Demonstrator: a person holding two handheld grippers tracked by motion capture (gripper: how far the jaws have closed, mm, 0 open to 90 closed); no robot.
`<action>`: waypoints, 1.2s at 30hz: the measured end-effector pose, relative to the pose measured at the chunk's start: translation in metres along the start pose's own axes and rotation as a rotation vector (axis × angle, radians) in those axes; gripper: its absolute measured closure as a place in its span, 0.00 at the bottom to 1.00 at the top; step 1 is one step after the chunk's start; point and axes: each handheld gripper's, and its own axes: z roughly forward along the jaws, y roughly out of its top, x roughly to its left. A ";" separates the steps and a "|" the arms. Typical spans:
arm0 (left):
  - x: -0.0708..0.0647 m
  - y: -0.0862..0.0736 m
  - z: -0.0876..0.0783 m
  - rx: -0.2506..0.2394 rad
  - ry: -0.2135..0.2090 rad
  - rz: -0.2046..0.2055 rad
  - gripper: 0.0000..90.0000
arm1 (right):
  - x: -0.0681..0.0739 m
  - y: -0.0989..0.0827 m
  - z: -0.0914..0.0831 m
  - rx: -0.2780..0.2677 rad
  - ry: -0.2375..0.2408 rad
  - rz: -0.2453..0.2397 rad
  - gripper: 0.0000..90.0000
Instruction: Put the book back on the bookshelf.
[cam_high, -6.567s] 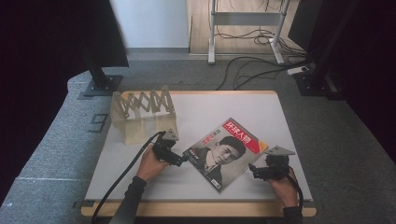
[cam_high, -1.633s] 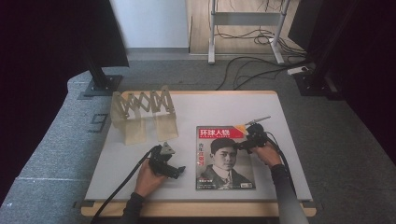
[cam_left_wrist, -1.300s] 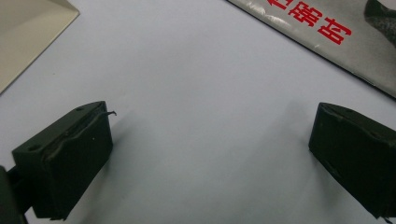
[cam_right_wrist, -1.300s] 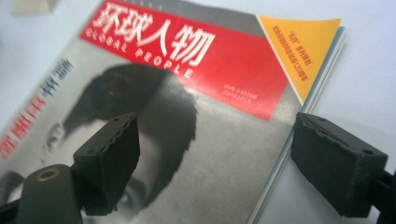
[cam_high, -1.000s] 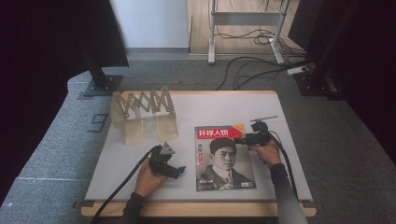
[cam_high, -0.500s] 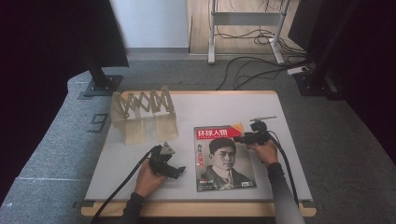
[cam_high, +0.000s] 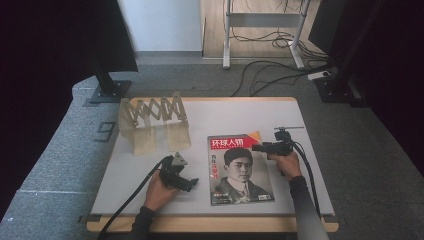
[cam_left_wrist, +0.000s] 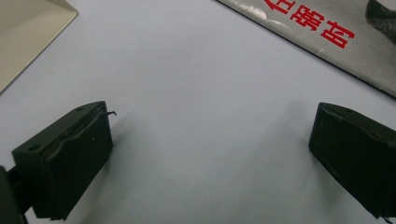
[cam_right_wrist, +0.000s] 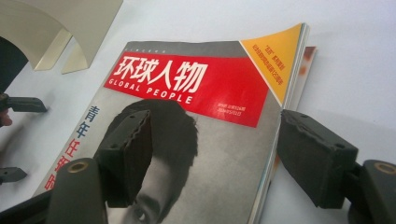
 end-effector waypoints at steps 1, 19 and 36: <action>0.000 0.000 0.000 0.000 0.000 0.000 0.00 | 0.000 0.000 0.000 0.004 -0.003 -0.002 0.31; 0.000 0.000 0.000 0.000 0.000 0.001 0.00 | 0.017 0.006 0.005 0.009 -0.032 -0.096 0.33; 0.000 0.000 0.000 0.000 0.000 0.000 0.00 | 0.033 0.009 -0.001 -0.024 -0.066 -0.215 0.67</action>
